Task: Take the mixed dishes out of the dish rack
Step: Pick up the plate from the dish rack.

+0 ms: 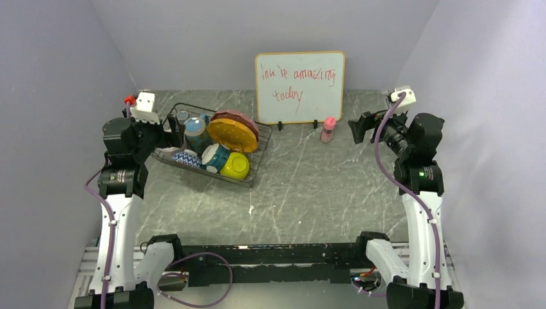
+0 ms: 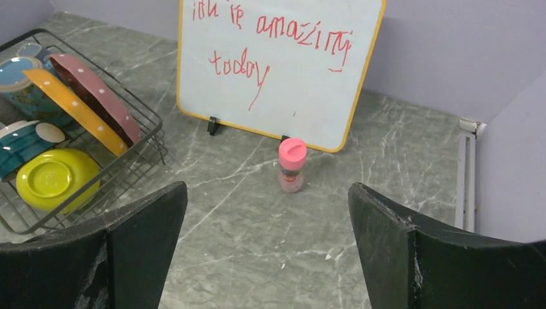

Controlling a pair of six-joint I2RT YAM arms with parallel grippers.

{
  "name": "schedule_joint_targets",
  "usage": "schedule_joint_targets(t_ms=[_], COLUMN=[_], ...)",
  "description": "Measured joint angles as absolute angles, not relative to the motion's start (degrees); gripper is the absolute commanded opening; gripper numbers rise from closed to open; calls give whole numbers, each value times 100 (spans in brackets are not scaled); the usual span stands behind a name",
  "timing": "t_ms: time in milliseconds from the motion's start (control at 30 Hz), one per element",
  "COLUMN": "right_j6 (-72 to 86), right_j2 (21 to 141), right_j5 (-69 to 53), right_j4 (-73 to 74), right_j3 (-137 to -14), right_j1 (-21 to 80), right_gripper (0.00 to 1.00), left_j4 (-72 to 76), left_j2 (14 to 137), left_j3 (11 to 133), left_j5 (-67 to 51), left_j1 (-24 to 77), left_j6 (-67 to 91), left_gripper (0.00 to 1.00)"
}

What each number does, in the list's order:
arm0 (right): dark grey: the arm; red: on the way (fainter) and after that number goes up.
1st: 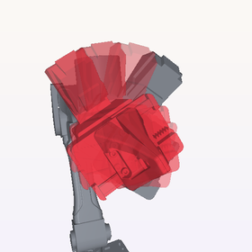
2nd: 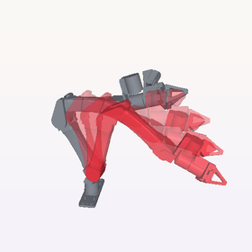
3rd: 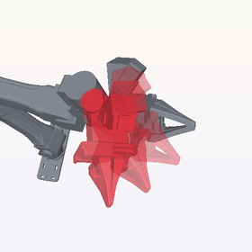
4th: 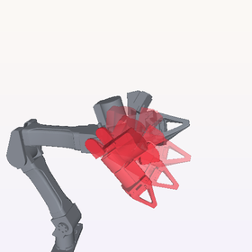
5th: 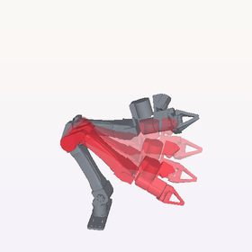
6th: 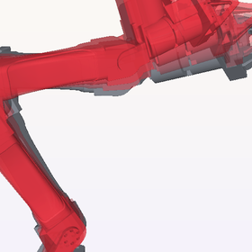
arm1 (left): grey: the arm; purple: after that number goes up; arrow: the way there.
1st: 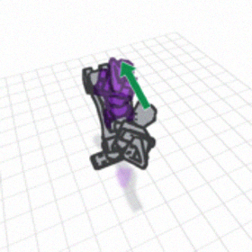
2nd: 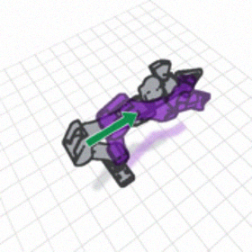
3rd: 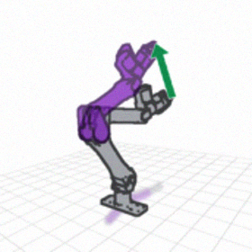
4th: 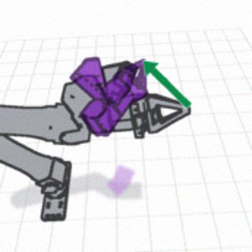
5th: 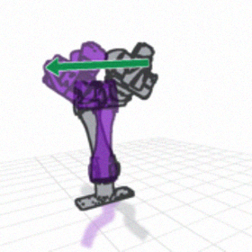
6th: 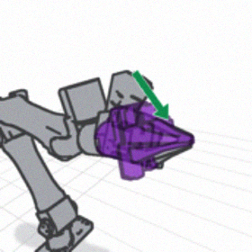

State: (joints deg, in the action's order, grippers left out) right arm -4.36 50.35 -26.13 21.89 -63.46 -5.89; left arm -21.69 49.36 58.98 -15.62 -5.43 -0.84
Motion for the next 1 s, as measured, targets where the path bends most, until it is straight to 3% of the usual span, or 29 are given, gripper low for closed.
schedule_joint_targets(t_ms=[400, 533, 700, 867, 1000], right_j6=[-633, -972, -1315, -1428, -1535], right_j2=[5046, 5033, 4941, 5015, 4851], right_j5=[-2779, -3033, -3417, -3603, -3695], right_j4=[2370, 2421, 2349, 2427, 2381], right_j3=[-6331, -6261, -5450, -4829, -4775], right_j1=[-591, -591, -591, -591, -591], right_gripper=[99, 99, 99, 99, 99], left_j4=[-2178, -2569, -3719, -4727, -5345], left_j2=[5052, 5286, 6272, 7655, 8482], left_j3=[5898, 6187, 7498, 8888, 9437], left_j5=[-1660, -2224, -3210, -3238, -3072], left_j1=[-543, -543, -464, -23, 486], left_j6=[-89, -532, -1625, -2517, -3157], left_gripper=[95, 95, 94, 94, 88])
